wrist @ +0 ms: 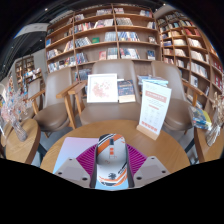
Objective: Arrange mouse
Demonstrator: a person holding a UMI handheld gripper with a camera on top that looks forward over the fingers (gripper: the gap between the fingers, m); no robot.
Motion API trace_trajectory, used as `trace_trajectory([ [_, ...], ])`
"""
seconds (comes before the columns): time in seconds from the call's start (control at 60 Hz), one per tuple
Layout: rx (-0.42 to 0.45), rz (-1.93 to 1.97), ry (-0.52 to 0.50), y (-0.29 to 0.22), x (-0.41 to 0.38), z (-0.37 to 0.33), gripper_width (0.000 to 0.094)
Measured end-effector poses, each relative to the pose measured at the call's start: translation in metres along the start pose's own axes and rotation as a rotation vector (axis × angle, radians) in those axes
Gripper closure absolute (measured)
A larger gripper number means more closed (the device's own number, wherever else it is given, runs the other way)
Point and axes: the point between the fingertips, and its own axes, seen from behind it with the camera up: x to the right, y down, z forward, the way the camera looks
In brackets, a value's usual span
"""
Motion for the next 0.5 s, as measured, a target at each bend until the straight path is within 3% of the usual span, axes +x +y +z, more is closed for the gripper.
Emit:
trace_trajectory([
  [0.15,-0.019,-0.012,-0.019,0.017,-0.063,0.045,0.0503],
  [0.317,-0.109,0.012,0.014,0.059,-0.08,0.075,0.0495],
  [0.5,-0.113,-0.003,0.032,0.071,-0.079,0.08,0.0405],
])
